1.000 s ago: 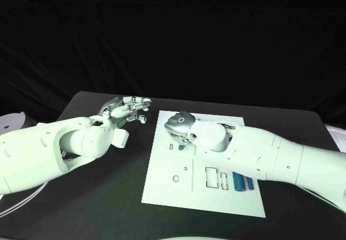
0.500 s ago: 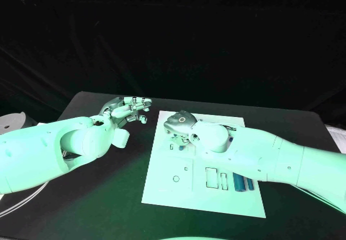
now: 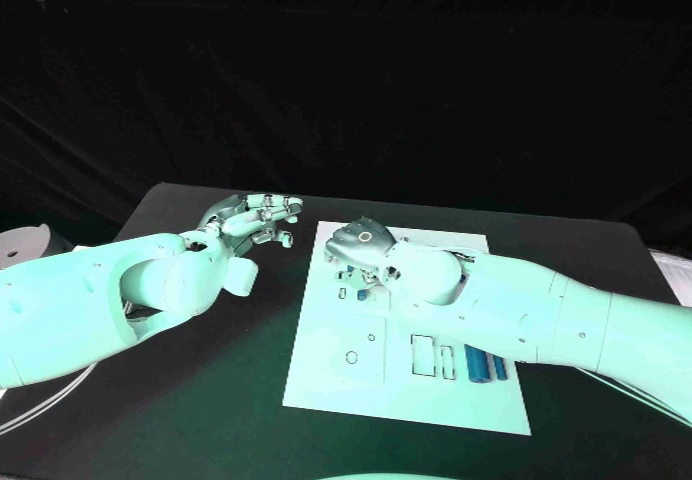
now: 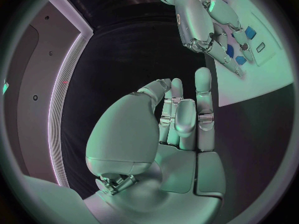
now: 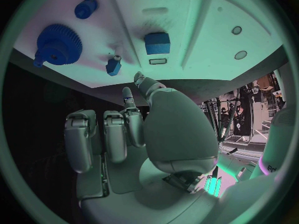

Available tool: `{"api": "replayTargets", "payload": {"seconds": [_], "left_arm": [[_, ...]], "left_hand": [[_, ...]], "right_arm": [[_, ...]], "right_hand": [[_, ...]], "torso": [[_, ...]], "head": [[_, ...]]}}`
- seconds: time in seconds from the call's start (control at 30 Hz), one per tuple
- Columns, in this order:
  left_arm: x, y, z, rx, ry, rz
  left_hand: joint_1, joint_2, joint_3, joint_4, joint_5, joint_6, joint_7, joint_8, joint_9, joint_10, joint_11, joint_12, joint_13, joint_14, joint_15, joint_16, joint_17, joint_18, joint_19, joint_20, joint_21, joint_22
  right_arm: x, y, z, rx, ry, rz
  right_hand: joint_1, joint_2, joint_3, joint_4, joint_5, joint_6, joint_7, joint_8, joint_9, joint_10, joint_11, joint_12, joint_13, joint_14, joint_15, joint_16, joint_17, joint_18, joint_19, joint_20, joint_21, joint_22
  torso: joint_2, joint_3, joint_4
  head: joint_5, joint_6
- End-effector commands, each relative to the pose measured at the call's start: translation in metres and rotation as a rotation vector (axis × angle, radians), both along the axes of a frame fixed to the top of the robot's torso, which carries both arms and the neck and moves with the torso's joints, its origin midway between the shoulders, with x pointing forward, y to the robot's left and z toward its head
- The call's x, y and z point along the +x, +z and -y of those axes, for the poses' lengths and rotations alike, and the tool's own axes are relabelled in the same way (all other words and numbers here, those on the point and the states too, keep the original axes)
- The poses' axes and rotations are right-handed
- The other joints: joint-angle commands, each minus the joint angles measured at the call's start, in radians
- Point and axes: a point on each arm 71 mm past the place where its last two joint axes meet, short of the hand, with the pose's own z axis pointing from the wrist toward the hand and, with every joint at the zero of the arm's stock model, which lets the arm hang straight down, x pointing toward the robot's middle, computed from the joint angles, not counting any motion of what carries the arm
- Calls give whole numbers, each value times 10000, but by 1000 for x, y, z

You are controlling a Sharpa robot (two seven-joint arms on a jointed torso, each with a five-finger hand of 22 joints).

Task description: Assemble the parts on the task board

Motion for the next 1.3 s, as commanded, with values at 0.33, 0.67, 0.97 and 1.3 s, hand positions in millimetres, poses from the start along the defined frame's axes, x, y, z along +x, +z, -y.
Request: {"api": "replayTargets", "payload": {"seconds": [0.33,0.67,0.97,1.3], "left_arm": [[3,-2,-4,13,-69,-210],[8,-10,-4,1065,-600,-784],[12,-25,-1,4067,-1493,-1794],[30,-31,11,8302,-2862,-2878]], "left_hand": [[-325,-138,-254,94,2,-85,36,-76,-90,-72,13,133,-88,-53,47,-35,-73,171,27,89,-119,-79],[-669,-210,-761,340,5,-105,-11,-41,-227,87,-35,369,-189,419,13,666,793,-21,623,76,1232,454],[-1320,37,-1417,1145,3,-26,-212,37,-412,1112,-257,1597,306,1605,-196,2650,3778,-709,2072,-130,5780,2528],[-1640,98,-2646,2505,-1217,477,-539,664,-311,1867,-510,3820,2528,1786,-406,3015,4445,-947,2383,-340,7403,3352]], "right_arm": [[-23,34,40,2766,1487,23],[-23,86,132,5605,-256,-1498],[-28,96,202,7374,-2600,-3463],[-33,95,244,9373,-4086,-4790]], "right_hand": [[-121,-282,-364,80,1,-63,30,-33,-8,173,97,-419,1735,1027,97,41,2628,-22,960,139,-62,2473],[-12,-133,-614,188,87,17,97,35,29,97,155,-579,1653,1011,176,-6,2569,1,908,223,-127,2396],[53,144,-656,288,386,293,37,131,80,130,107,-526,1668,994,153,-57,2504,12,887,226,-157,2362],[-306,194,-1290,564,1209,549,-104,286,191,155,-13,-509,1663,952,38,-195,2336,56,795,117,-283,2214]], "torso": [[-64,4,-114],[-205,93,-352],[-291,213,-598],[-353,332,-718]], "head": [[27,115],[75,238],[193,308],[189,396]]}}
